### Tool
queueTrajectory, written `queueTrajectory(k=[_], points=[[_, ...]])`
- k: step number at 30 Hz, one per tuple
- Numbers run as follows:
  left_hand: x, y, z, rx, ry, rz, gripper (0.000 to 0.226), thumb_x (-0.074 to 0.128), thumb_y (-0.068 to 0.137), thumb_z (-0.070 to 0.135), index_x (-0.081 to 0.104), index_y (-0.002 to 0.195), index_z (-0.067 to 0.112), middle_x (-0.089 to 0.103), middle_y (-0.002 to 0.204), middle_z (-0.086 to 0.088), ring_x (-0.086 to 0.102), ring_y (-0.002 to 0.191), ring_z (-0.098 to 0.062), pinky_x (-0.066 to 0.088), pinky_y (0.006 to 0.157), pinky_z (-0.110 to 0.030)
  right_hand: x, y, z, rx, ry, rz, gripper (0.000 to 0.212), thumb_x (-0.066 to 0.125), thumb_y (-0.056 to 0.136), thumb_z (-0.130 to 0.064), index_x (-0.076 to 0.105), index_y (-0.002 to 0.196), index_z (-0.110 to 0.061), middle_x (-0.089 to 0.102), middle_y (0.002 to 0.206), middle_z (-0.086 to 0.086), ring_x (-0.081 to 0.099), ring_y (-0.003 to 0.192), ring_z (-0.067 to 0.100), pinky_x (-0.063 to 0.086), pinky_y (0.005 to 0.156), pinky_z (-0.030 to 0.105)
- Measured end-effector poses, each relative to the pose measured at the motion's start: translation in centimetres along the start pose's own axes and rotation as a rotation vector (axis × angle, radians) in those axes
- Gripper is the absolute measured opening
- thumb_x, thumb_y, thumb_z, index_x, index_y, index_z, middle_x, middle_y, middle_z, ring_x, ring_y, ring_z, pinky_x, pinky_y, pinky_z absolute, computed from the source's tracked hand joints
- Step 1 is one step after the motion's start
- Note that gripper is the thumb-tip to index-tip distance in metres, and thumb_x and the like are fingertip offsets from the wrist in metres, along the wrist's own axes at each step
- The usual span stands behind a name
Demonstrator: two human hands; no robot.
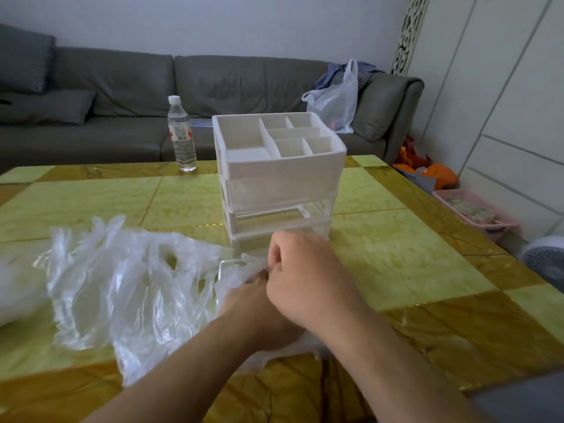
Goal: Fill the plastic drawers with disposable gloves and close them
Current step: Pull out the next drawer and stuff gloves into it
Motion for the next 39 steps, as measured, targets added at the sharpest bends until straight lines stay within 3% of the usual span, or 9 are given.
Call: queueTrajectory(k=[5,9,13,17,21,24,28,33,39], points=[[0.1,-0.2,-0.6,0.017,-0.032,0.034,0.091,0.061,0.081,0.067,0.03,0.153,0.021,0.041,0.153,-0.002,0.049,0.135,-0.022,0.047,0.098,-0.04,2.7,0.5,2.0,0.105,-0.195,-0.226,0.018,0.057,0.094,-0.007,0.053,0.105,-0.019,0.055,0.124,0.007,0.053,0.122,0.031,0.05,0.096,0.04],[0.1,-0.2,-0.6,-0.019,-0.09,0.039,0.083,0.064,0.082,0.059,0.028,0.145,0.019,0.046,0.146,-0.002,0.053,0.129,-0.024,0.047,0.095,-0.039,3.9,1.4,4.9,0.16,-0.257,-0.387,0.056,0.064,0.09,-0.017,0.048,0.143,-0.015,0.039,0.152,0.009,0.03,0.148,0.032,0.038,0.119,0.041],[-0.9,-0.8,-0.1,0.011,-0.106,0.015,0.072,0.063,0.09,0.046,0.026,0.148,0.023,0.04,0.148,-0.003,0.047,0.134,-0.024,0.043,0.102,-0.037,4.6,1.7,6.1,0.214,-0.181,-0.461,0.083,0.073,0.086,-0.019,0.032,0.158,-0.018,0.017,0.165,0.006,0.019,0.156,0.031,0.034,0.124,0.044],[-0.7,0.3,-0.9,-0.201,-0.539,0.018,0.077,0.068,0.08,0.057,0.035,0.138,0.018,0.055,0.128,-0.002,0.059,0.108,-0.02,0.049,0.09,-0.036,5.0,1.8,6.5,0.22,-0.16,-0.468,0.095,0.073,0.09,-0.018,0.016,0.166,-0.022,0.008,0.168,0.008,0.012,0.158,0.033,0.029,0.127,0.046],[0.1,1.3,-1.4,-0.399,-0.827,0.211,0.026,0.062,0.088,0.024,0.052,0.111,0.015,0.063,0.097,-0.003,0.056,0.078,-0.013,0.039,0.057,-0.027,5.1,1.7,6.5,0.213,-0.156,-0.48,0.101,0.071,0.09,-0.015,0.009,0.168,-0.031,0.002,0.17,0.005,0.007,0.158,0.032,0.029,0.127,0.049],[0.2,1.3,-1.7,-0.441,-0.9,0.306,0.005,0.055,0.082,0.014,0.059,0.08,0.013,0.061,0.072,-0.002,0.056,0.065,-0.02,0.035,0.05,-0.025,4.9,1.5,6.4,0.217,-0.142,-0.483,0.102,0.073,0.087,-0.013,0.013,0.166,-0.037,0.006,0.166,0.002,0.01,0.156,0.031,0.031,0.126,0.049],[-0.4,0.1,-1.3,-0.319,-0.683,0.241,0.019,0.057,0.088,0.015,0.058,0.107,0.016,0.062,0.102,-0.001,0.059,0.087,-0.015,0.044,0.062,-0.024,4.8,1.3,6.1,0.208,-0.151,-0.498,0.099,0.072,0.085,-0.01,0.018,0.163,-0.036,0.008,0.164,0.004,0.008,0.156,0.031,0.034,0.124,0.048],[-2.0,-5.0,0.7,0.209,-0.09,0.457,0.019,0.053,0.093,0.031,0.054,0.111,0.03,0.049,0.112,0.013,0.045,0.107,-0.011,0.039,0.095,-0.027,4.4,1.6,5.8,0.243,-0.08,-0.511,0.077,0.064,0.096,-0.01,0.026,0.159,-0.031,0.008,0.164,0.008,0.012,0.155,0.032,0.032,0.125,0.051],[-0.9,-5.5,-0.6,0.097,-0.04,0.118,0.004,0.045,0.101,0.024,0.047,0.098,0.025,0.051,0.098,0.01,0.05,0.084,-0.011,0.05,0.076,-0.03,4.4,1.2,6.0,0.201,-0.115,-0.499,0.097,0.07,0.088,-0.008,0.018,0.165,-0.032,0.005,0.167,0.005,0.008,0.157,0.033,0.031,0.125,0.053]])
Point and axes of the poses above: each hand's wrist, its own y-axis towards the middle knuckle, its own x-axis out of the palm, z = x × y, the point moved 1 cm from there along y, towards the middle knuckle
